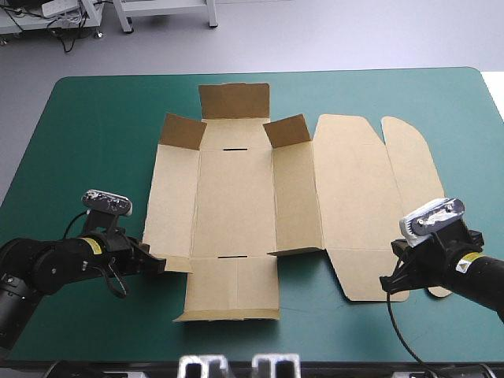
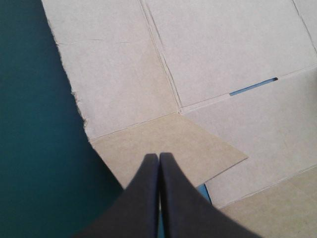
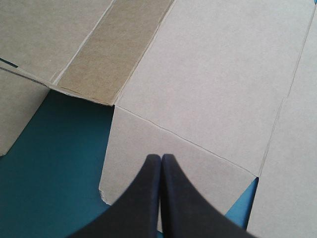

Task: Fold the box

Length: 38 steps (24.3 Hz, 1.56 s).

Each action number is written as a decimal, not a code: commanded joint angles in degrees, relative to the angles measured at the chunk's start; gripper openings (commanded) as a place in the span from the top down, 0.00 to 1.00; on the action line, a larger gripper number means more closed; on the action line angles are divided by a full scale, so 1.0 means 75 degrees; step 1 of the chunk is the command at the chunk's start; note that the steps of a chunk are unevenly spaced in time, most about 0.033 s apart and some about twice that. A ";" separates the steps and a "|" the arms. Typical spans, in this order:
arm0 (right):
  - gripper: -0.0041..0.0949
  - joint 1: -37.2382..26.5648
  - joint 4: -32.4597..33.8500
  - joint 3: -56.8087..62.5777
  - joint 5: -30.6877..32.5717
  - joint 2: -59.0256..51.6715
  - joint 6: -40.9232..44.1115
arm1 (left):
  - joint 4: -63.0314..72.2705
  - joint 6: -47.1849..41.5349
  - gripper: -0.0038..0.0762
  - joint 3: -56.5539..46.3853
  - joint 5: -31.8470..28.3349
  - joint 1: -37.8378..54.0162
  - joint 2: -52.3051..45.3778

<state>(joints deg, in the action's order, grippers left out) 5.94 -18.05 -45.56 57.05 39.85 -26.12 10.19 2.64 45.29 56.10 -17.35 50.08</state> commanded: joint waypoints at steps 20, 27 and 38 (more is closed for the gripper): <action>0.98 0.0020 -0.0133 -0.0175 -0.0360 -0.0010 -0.0027 | 0.2004 0.2819 0.96 0.3793 0.1567 0.2552 0.4289; 0.98 0.0020 -0.0133 -0.0175 -0.0360 -0.0010 -0.0027 | 0.3276 0.3031 0.87 0.3793 0.2358 0.4835 0.5525; 0.98 0.0020 -0.0133 -0.0175 -0.0360 -0.0010 -0.0027 | 0.4712 0.4518 0.29 0.2590 0.2405 0.4044 0.6541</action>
<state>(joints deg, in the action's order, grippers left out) 5.94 -18.01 -45.56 57.10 39.85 -26.12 41.51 34.85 65.14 68.77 13.23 101.55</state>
